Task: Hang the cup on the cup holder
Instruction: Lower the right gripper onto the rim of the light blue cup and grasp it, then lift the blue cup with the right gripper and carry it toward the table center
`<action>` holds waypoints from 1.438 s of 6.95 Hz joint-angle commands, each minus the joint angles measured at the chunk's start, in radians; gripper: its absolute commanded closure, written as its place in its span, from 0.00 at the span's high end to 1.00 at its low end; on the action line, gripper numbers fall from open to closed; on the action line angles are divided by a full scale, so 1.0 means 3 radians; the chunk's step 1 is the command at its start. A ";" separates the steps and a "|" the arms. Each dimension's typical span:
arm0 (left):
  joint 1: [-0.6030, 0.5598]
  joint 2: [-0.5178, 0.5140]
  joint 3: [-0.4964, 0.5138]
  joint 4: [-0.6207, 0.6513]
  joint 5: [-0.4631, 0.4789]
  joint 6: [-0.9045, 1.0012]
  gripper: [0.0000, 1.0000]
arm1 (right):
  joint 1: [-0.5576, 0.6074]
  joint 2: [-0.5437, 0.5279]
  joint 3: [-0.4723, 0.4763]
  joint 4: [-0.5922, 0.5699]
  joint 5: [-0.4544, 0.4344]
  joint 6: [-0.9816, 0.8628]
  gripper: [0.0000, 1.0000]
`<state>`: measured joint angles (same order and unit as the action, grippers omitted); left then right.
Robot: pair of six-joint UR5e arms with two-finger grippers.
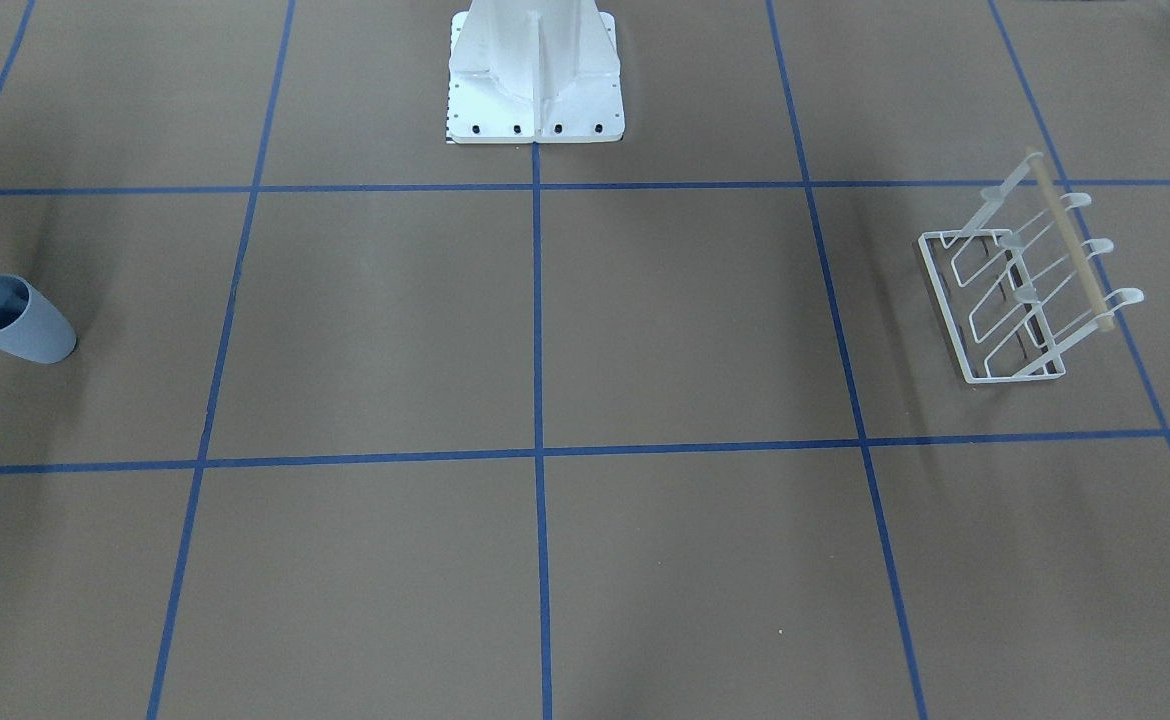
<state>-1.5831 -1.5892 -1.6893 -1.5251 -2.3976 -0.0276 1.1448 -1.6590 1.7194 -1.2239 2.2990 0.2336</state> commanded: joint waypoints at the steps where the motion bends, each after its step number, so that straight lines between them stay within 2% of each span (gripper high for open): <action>1: 0.0000 0.0000 -0.0014 0.0001 0.0000 0.0000 0.99 | -0.0017 -0.0008 0.0041 -0.0001 0.0011 -0.0017 0.00; 2: 0.0000 0.0000 -0.0029 0.0001 -0.0005 0.0000 0.99 | 0.0024 -0.0013 0.0092 -0.0001 0.0118 -0.0027 0.00; 4: 0.0000 0.0000 -0.0060 0.0001 -0.0046 -0.0005 0.99 | 0.0431 0.0078 0.0057 -0.0021 0.0734 -0.0063 0.00; 5: 0.0005 -0.0040 -0.0065 0.0011 -0.0299 -0.0020 0.99 | 0.0474 0.0287 -0.0019 -0.0031 0.0970 -0.0002 0.00; 7: 0.0000 -0.0010 -0.0152 -0.0105 -0.0571 0.0015 0.99 | 0.0474 0.0910 -0.0361 -0.0016 0.1411 0.0476 0.00; 8: 0.0000 0.0000 -0.0147 -0.0623 -0.0593 -0.0045 0.99 | 0.0469 0.1135 -0.0367 -0.0011 0.1418 0.0737 0.00; 10: 0.0071 -0.0137 -0.0141 -0.1162 -0.0573 -0.0713 0.99 | 0.0469 0.1402 -0.0311 0.0004 0.1347 0.1020 0.00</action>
<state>-1.5749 -1.6071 -1.7287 -1.7787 -2.5712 -0.1427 1.2855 -1.2875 1.6183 -1.2249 2.7140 0.4906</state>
